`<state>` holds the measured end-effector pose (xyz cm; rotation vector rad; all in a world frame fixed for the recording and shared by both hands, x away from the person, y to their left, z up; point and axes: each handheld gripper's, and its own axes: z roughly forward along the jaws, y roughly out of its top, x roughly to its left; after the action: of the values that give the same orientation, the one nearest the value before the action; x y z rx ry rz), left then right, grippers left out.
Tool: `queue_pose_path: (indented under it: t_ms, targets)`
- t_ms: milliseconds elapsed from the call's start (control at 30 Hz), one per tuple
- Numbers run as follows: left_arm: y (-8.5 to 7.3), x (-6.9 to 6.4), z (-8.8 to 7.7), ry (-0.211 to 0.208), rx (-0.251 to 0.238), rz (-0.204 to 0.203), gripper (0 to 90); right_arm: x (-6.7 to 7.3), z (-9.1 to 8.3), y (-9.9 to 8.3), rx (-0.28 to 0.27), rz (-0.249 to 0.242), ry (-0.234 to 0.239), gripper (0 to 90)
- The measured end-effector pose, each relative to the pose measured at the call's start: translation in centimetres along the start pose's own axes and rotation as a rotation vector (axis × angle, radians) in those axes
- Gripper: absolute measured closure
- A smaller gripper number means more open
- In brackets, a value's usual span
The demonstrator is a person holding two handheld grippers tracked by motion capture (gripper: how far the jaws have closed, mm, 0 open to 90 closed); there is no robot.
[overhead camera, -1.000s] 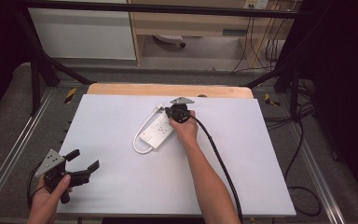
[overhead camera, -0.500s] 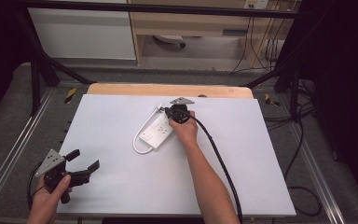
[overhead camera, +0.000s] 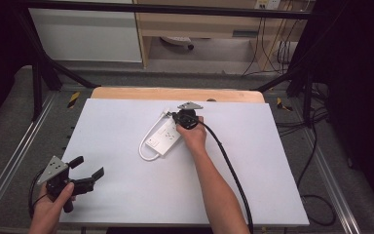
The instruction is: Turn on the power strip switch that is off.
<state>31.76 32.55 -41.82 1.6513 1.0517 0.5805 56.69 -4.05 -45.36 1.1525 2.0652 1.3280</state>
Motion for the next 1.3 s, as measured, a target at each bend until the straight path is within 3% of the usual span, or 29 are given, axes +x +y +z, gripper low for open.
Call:
queue_pose_path:
  t_ms: [567, 767, 1000, 1300]
  targets:
    - [0.0, 0.0, 0.0, 0.003, -0.001, -0.004, 6.3, 0.0, -0.2, 0.2, 0.027, -0.007, -0.008, 90.0]
    - [0.0, 0.2, 0.0, 0.003, -0.001, -0.004, 6.4, -0.2, -1.8, 1.6, 0.006, -0.028, -0.012, 90.0]
    - [-0.1, 0.3, 0.0, 0.013, 0.005, -0.016, 6.4, -0.3, -4.3, 3.1, 0.022, -0.048, -0.029, 90.0]
    - [-0.1, 0.2, 0.0, 0.014, 0.01, -0.002, 6.5, -0.1, -6.4, 3.3, 0.015, -0.043, 0.001, 90.0]
